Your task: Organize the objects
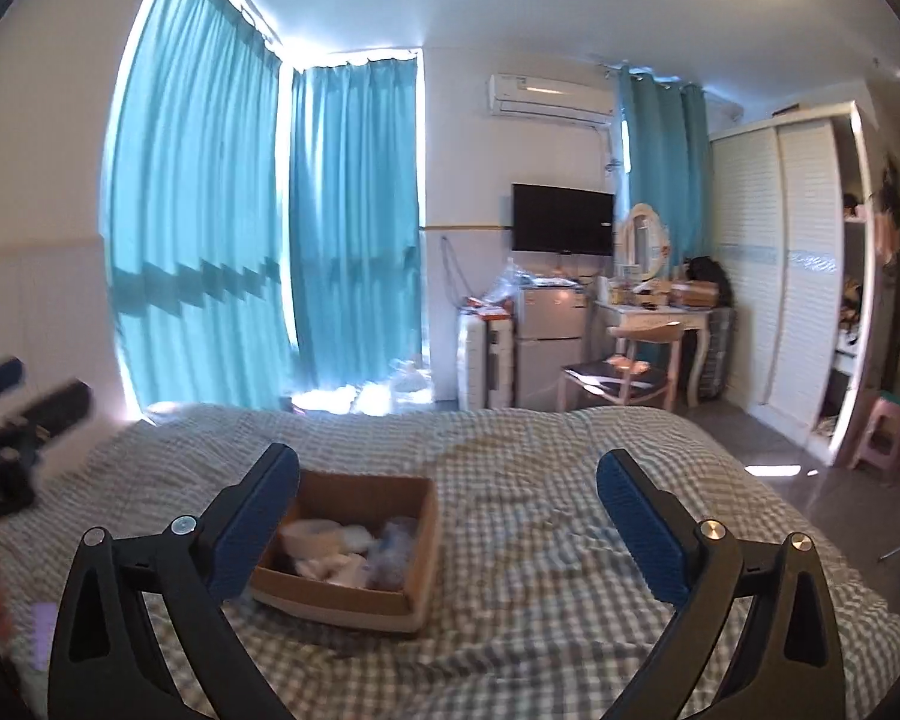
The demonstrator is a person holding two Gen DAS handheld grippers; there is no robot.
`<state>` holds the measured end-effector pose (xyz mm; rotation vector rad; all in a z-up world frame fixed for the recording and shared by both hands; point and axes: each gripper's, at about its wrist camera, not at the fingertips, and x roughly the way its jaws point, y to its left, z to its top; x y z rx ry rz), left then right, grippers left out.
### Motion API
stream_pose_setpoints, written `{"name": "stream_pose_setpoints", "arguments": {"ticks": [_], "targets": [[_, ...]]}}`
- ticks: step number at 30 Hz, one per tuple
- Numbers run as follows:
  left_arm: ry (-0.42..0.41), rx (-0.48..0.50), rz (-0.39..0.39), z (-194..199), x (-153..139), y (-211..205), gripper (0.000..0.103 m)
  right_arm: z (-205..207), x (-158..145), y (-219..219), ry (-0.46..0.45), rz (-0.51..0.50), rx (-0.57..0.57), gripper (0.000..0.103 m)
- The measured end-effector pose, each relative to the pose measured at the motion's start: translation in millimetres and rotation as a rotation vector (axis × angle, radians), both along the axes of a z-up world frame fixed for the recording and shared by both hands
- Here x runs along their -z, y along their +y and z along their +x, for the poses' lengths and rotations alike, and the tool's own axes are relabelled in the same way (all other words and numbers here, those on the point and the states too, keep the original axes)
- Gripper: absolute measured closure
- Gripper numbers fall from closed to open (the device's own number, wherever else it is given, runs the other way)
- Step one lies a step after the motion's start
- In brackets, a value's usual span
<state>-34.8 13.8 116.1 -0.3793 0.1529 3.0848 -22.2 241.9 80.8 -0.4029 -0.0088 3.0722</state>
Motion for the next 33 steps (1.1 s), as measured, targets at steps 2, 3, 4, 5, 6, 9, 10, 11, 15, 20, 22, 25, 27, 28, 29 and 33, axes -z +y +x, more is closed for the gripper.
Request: {"name": "stream_pose_setpoints", "arguments": {"ticks": [2,3,4,5,6,9,10,11,15,20,22,25,27,28,29,33], "targets": [[0.0,-0.02,-0.01,-3,16,1,0.0,-2,19,-4,0.015,0.033,-0.021,0.003],[-0.003,-0.024,-0.01,-4,24,1,0.0,-1,25,-6,0.021,0.036,-0.038,0.003],[0.003,-0.041,-0.01,-4,35,0,0.0,0,34,-8,0.03,0.033,-0.054,0.003],[0.013,-0.057,-0.01,-2,41,0,0.0,1,39,-9,0.039,0.026,-0.065,0.003],[0.02,-0.068,-0.011,-1,48,0,0.0,2,43,-9,0.046,0.02,-0.076,0.003],[-0.02,-0.056,0.0,0,73,-2,0.0,1,56,-18,0.038,0.031,-0.088,0.003],[-0.034,-0.065,0.006,-1,80,-3,0.0,2,60,-20,0.039,0.035,-0.091,0.003],[-0.043,-0.068,0.009,-1,85,-4,0.0,2,63,-21,0.038,0.034,-0.095,0.003],[-0.073,-0.068,0.015,-1,94,-6,0.0,-2,75,-24,0.004,0.021,-0.098,0.003],[-0.074,-0.064,0.021,0,91,-6,0.0,-5,88,-24,-0.029,0.02,-0.102,0.003],[-0.073,-0.061,0.021,2,91,-6,0.0,-6,90,-24,-0.035,0.023,-0.099,0.003],[-0.079,-0.06,0.017,1,90,-5,0.0,-7,92,-26,-0.043,0.024,-0.1,0.003],[-0.081,-0.055,0.018,1,91,-5,0.0,-8,93,-27,-0.046,0.025,-0.102,0.003],[-0.083,-0.053,0.017,0,91,-5,0.0,-8,93,-28,-0.047,0.026,-0.102,0.003],[-0.084,-0.053,0.016,0,91,-4,0.0,-8,93,-29,-0.049,0.027,-0.103,0.003],[-0.086,-0.05,0.008,0,93,-3,0.0,-8,96,-28,-0.054,0.027,-0.103,0.003]]}}
